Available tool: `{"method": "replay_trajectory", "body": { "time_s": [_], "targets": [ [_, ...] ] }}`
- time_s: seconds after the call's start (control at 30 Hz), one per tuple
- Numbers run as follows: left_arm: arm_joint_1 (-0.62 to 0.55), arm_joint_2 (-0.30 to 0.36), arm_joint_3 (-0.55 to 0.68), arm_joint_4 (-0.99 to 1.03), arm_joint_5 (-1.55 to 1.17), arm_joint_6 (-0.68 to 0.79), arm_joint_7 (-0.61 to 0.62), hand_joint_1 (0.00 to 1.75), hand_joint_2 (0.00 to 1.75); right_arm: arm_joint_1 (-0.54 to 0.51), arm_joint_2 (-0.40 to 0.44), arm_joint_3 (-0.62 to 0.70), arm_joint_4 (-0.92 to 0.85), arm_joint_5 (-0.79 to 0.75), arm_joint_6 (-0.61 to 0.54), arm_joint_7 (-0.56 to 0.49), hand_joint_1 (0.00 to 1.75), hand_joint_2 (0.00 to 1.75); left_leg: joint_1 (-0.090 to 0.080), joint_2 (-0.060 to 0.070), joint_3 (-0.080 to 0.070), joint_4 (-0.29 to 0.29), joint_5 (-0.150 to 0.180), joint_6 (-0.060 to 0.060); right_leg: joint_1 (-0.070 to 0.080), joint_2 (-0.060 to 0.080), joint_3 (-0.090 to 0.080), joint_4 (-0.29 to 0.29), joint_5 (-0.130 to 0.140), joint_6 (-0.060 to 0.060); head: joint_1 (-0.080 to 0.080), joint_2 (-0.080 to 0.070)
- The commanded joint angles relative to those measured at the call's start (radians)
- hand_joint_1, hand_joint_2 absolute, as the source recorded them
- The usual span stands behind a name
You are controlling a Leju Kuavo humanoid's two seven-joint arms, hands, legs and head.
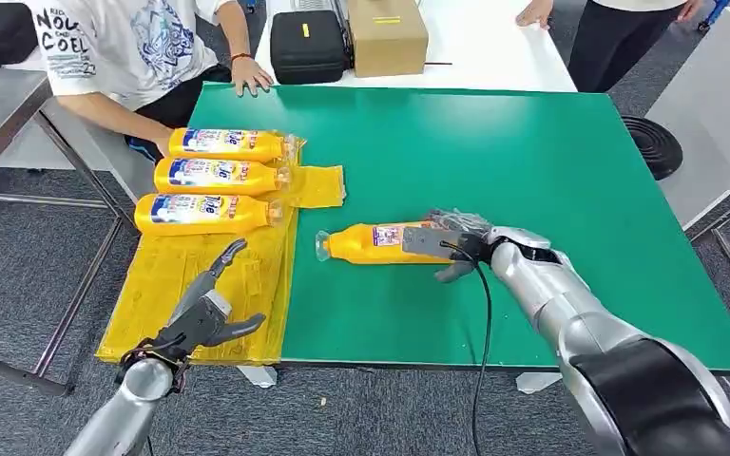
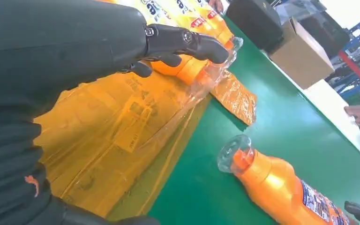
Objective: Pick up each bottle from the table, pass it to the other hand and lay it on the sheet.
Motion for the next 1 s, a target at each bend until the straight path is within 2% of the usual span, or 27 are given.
{"method": "replay_trajectory", "body": {
  "time_s": [0.03, 1.0],
  "targets": [
    [-0.080, -0.012, 0.000, 0.109, -0.003, -0.011, -0.003, 0.00, 1.75, -0.065, 0.012, 0.024, 0.077, 0.004, 0.005, 0.013, 0.00, 1.75, 0.000, 0.000, 0.003, 0.000, -0.001, 0.000, 0.001, -0.001, 0.003, 0.000, -0.001, -0.002, 0.000, 0.000],
    [-0.097, -0.030, -0.032, 0.177, 0.017, -0.006, -0.021, 0.00, 1.75, -0.077, 0.036, 0.038, 0.104, 0.018, 0.036, 0.068, 0.00, 1.75, 0.000, 0.001, 0.003, 0.000, -0.002, 0.000, 0.001, 0.000, 0.004, 0.000, -0.002, -0.003, 0.000, 0.000]
  ]
}}
